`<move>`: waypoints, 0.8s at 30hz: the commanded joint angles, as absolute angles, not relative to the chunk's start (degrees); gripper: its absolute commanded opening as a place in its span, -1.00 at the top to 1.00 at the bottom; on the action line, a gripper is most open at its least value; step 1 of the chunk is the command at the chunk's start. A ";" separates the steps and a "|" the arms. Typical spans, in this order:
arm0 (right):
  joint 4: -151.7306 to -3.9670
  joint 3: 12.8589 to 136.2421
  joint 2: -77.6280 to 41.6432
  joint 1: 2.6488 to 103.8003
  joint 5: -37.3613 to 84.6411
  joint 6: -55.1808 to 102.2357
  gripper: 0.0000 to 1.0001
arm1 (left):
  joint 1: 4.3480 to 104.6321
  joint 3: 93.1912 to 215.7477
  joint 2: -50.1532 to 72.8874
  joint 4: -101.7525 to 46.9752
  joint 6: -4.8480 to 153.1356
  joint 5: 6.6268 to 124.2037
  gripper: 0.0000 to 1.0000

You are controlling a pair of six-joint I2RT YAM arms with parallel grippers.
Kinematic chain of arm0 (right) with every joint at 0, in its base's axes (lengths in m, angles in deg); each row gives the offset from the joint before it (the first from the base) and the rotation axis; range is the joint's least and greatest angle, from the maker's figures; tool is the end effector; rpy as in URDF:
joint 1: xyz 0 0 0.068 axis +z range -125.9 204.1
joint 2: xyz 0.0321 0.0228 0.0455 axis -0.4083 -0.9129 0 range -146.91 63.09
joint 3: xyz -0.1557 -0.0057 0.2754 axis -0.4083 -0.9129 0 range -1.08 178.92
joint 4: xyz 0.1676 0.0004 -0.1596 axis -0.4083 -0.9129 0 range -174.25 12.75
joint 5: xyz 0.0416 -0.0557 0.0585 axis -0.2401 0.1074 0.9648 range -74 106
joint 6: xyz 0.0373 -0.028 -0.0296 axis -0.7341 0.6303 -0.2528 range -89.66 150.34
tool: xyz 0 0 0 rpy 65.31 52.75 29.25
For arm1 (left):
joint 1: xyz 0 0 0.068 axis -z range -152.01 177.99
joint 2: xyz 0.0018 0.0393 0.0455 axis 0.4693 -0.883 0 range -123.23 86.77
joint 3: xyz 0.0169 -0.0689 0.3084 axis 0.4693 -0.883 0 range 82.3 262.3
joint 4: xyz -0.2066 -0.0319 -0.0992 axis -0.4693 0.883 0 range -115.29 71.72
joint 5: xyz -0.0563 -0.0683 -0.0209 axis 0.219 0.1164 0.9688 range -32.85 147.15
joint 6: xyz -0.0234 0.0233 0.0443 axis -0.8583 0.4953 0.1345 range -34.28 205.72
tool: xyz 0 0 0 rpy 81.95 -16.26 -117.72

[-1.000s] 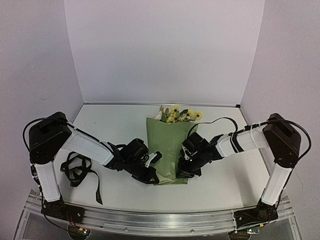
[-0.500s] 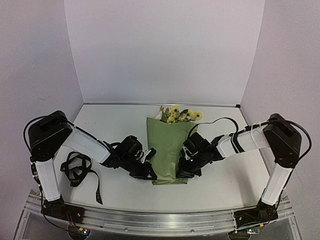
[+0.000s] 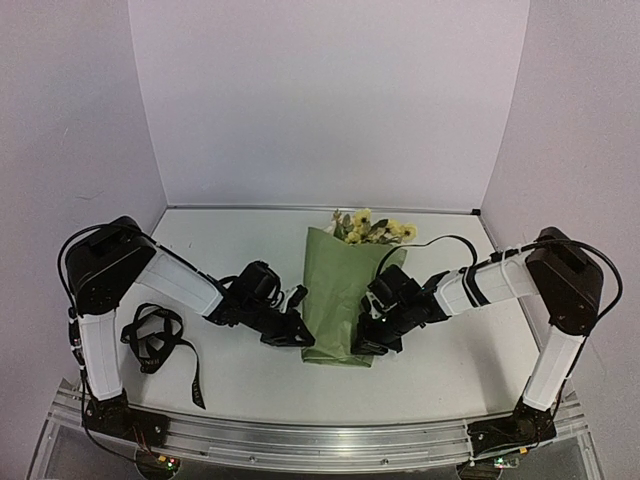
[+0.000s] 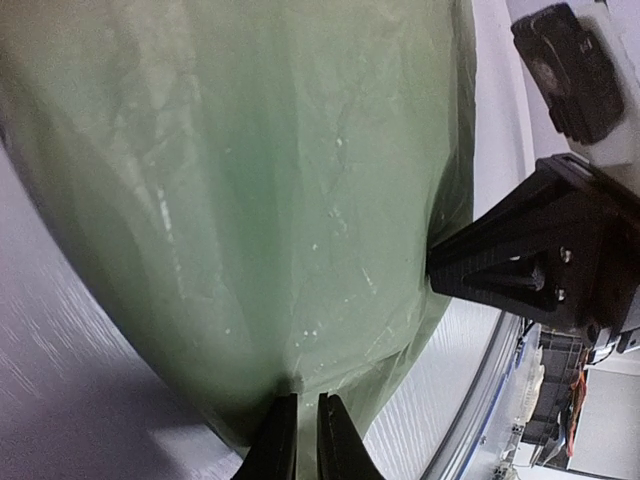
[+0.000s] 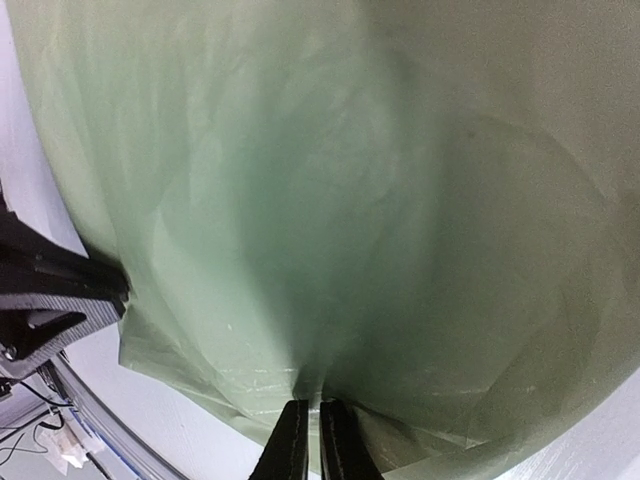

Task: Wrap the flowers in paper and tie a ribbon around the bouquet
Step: Press the fold line on the folded bouquet.

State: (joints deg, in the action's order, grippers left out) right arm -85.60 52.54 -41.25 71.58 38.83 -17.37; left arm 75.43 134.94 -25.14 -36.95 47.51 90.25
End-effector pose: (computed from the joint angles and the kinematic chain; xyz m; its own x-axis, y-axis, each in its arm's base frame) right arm 0.2145 0.2556 0.1930 -0.9923 -0.0734 -0.0997 -0.1190 0.7879 0.6042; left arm 0.2328 -0.2840 0.1700 -0.9282 0.2446 -0.2802 0.3714 0.5686 -0.7339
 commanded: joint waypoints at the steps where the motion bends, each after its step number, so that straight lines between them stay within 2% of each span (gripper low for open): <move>1: -89.40 50.59 -42.29 71.29 36.78 -17.73 0.84 | 71.77 137.78 -27.59 -36.74 46.08 88.69 0.77; 11: -89.01 50.19 -42.64 70.86 37.36 -17.47 0.84 | 70.10 145.42 -29.95 -32.18 48.50 90.80 0.69; 16: -89.03 49.66 -42.27 70.77 37.32 -17.26 0.84 | 71.89 142.90 -29.71 -32.09 48.15 91.62 0.73; 24: -89.70 48.82 -41.33 70.76 37.40 -15.49 0.84 | 79.39 136.65 -25.40 -27.98 45.45 85.64 0.85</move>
State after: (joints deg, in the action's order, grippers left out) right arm -83.78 51.45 -41.10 70.99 40.04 -17.18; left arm 75.09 140.49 -28.22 -34.40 46.69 88.31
